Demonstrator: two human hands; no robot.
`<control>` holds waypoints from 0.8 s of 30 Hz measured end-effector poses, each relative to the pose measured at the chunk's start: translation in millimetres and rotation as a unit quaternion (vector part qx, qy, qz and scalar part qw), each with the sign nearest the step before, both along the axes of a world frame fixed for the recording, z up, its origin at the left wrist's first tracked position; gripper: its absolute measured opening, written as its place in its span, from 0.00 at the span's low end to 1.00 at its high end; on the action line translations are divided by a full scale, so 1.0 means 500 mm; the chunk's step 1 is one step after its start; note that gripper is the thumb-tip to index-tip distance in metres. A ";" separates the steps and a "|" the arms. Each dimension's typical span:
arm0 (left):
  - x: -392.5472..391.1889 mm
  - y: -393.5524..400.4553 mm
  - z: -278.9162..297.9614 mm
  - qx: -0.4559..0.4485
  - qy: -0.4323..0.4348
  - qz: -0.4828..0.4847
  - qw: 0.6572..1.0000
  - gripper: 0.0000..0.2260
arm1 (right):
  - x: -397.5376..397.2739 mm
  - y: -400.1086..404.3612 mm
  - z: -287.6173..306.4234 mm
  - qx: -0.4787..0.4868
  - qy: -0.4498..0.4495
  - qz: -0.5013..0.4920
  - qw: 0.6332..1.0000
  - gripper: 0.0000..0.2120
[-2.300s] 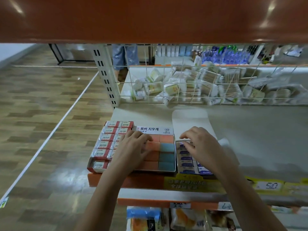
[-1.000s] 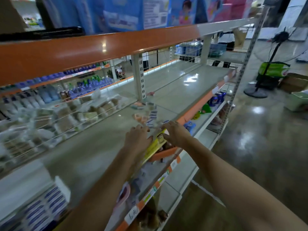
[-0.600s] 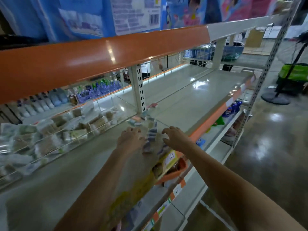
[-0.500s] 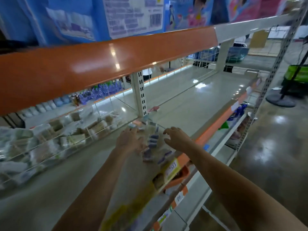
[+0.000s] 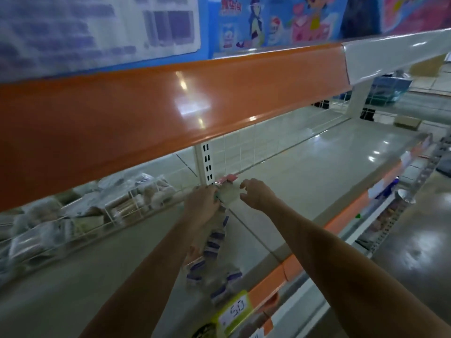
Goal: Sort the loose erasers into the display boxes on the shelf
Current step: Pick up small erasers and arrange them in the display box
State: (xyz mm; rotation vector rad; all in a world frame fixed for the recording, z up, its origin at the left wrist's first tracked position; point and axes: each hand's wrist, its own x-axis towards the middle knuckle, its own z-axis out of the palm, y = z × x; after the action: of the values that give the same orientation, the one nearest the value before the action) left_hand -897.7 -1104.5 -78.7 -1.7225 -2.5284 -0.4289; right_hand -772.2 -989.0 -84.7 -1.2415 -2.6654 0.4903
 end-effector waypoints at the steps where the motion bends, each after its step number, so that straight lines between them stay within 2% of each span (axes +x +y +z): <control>1: 0.009 0.014 -0.004 0.000 0.009 0.001 1.000 0.15 | -0.004 0.016 -0.002 -0.001 -0.003 0.005 1.000 0.19; 7: 0.041 0.098 -0.019 -0.011 0.039 0.039 0.998 0.14 | -0.027 0.106 -0.009 0.000 0.003 0.045 0.999 0.20; 13: 0.051 0.166 -0.031 -0.036 0.029 0.128 0.991 0.13 | -0.052 0.155 -0.030 -0.020 0.032 0.098 0.994 0.18; 15: 0.055 0.183 -0.034 -0.052 0.029 0.156 0.986 0.13 | -0.058 0.162 -0.040 -0.013 0.035 0.106 0.994 0.20; 19: 0.062 0.210 -0.033 -0.075 0.065 0.200 0.975 0.12 | -0.069 0.177 -0.051 0.006 0.024 0.112 0.993 0.24; 24: 0.069 0.228 -0.039 -0.104 0.108 0.234 0.961 0.13 | -0.084 0.195 -0.060 0.023 0.016 0.130 0.991 0.22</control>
State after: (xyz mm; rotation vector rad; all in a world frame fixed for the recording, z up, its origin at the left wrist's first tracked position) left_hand -863.2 -990.7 -98.3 -1.0757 -2.7638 0.0535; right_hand -814.5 -891.6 -114.8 -0.8682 -2.8074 0.4759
